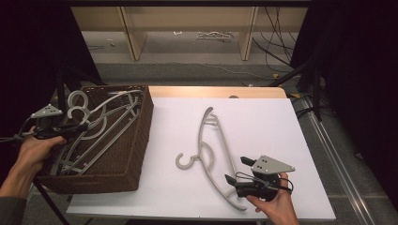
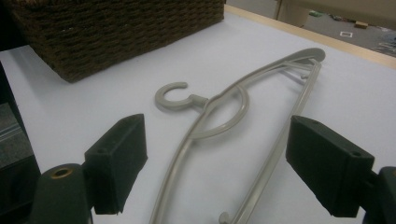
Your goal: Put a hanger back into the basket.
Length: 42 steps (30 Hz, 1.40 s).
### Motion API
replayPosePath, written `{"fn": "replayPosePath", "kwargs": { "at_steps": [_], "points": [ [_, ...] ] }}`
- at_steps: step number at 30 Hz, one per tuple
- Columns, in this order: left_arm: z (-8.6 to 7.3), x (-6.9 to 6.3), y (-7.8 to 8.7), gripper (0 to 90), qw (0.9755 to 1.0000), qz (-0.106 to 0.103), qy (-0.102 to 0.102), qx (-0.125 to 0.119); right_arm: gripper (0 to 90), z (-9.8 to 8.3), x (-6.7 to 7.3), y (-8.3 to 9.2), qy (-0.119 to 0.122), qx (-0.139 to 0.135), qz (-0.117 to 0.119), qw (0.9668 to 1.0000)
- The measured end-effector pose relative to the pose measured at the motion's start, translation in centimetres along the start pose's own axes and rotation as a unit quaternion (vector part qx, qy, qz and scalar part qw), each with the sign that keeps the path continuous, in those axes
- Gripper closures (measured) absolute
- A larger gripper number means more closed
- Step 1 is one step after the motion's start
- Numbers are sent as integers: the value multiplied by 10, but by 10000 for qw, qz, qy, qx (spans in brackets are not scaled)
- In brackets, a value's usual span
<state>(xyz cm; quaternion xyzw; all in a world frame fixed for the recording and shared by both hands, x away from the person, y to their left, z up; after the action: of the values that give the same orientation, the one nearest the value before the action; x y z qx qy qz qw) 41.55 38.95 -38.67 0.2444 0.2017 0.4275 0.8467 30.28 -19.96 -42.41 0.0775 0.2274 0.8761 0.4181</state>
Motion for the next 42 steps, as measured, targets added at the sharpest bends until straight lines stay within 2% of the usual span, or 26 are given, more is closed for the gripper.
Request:
{"fn": "replayPosePath", "kwargs": {
  "at_steps": [3,11,12,13,14,18,19,23,25,28,30,31,33,37,39,42],
  "points": [
    [-3,0,-6,792,9999,-105,-22,118,216,0,0,0,39,18,10,10000],
    [-8,1,-23,791,9989,-91,40,452,216,0,-1,1,29,112,-15,9999],
    [-8,2,-25,791,9988,-87,52,478,215,-1,-1,0,14,46,-2,10000],
    [-9,3,-28,791,9984,-108,47,547,215,-1,-1,-1,26,56,16,10000],
    [-9,5,-28,791,9970,-73,-98,760,215,-1,-1,-1,24,58,28,10000],
    [-12,9,-33,786,9968,19,122,793,215,-1,-1,-1,4,67,35,10000],
    [-13,11,-33,779,9964,50,108,840,215,-1,-1,-1,22,66,32,10000],
    [-15,12,-33,758,9964,159,289,787,215,-1,-1,-1,19,62,24,10000],
    [-15,14,-33,755,9962,119,318,801,215,-1,-1,-1,22,63,25,10000],
    [-16,16,-34,721,9952,315,402,835,215,-1,0,-1,22,58,34,10000],
    [-18,17,-35,704,9944,405,553,808,215,-1,0,-1,16,56,22,10000],
    [-19,17,-36,692,9938,517,643,744,214,-1,0,-1,7,62,27,10000],
    [-21,18,-36,660,9917,664,634,900,214,-1,0,-1,6,60,21,10000],
    [-22,19,-32,576,9890,1009,682,841,213,-1,-1,-1,10,72,31,10000],
    [-19,17,-27,559,9883,1063,733,806,214,-1,-1,-1,8,74,31,10000],
    [-14,12,-20,492,9897,1073,717,622,213,-1,-1,-1,3,70,24,10000]
  ]
}}
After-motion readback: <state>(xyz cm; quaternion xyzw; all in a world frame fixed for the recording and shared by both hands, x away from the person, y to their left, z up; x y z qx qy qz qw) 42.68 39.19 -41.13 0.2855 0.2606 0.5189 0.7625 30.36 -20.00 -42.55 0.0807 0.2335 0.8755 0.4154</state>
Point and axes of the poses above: each handheld gripper's, and its own axes: y roughly backward along the jaws, z roughly out of its top, x roughly to its left, the point moved 1 cm from there along -y, roughly forward along the jaws, and after that the axes turned 8 degrees about -z, right-handed, at the moved point
